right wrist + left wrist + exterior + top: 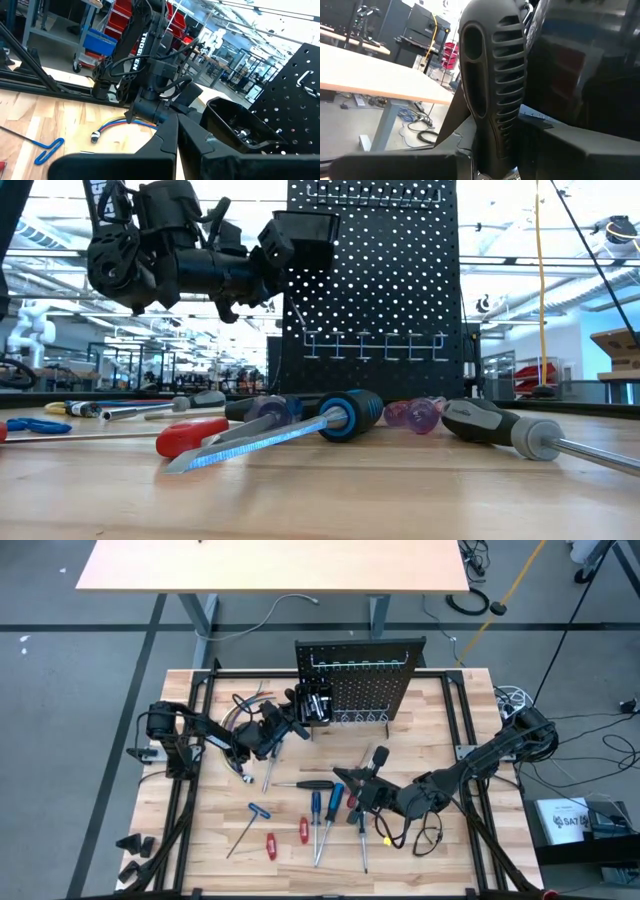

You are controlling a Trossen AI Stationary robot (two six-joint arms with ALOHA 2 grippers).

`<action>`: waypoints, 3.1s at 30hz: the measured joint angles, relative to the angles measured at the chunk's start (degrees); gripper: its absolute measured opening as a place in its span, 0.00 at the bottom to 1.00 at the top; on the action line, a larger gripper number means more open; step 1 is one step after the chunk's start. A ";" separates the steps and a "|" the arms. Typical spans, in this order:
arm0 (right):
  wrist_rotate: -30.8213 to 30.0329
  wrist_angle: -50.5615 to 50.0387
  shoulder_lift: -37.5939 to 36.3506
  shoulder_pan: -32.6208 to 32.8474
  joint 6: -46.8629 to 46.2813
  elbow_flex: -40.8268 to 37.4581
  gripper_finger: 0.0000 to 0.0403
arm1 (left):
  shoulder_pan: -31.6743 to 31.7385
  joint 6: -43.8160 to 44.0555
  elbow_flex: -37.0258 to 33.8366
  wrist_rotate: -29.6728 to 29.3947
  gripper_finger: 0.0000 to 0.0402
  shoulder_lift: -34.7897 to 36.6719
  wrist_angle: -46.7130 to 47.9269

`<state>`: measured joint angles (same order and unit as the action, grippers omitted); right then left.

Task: Hang tools onto peg board
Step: Hang the black screwdriver on the peg board

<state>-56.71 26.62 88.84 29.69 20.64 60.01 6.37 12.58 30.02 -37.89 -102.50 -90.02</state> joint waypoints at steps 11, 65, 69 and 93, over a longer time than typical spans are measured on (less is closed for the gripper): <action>-13.10 -23.07 -3.58 0.39 -12.09 0.04 0.00 | 0.00 -2.55 -4.17 -4.08 0.20 0.04 0.14; 23.02 -8.53 -14.54 -11.37 -31.93 -22.62 0.00 | -24.32 -25.53 16.23 -26.00 0.20 -0.28 57.73; 38.91 17.65 -13.63 -14.59 -28.69 -29.05 0.00 | -25.11 -29.42 15.84 -12.86 0.20 -0.28 55.04; 36.21 -3.09 -5.25 -11.19 -16.91 -15.28 0.64 | -26.01 -35.43 21.31 -7.58 0.20 -0.24 62.10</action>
<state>-20.50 23.52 83.58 18.50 3.73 44.73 -19.64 -22.85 51.33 -45.47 -102.74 -27.92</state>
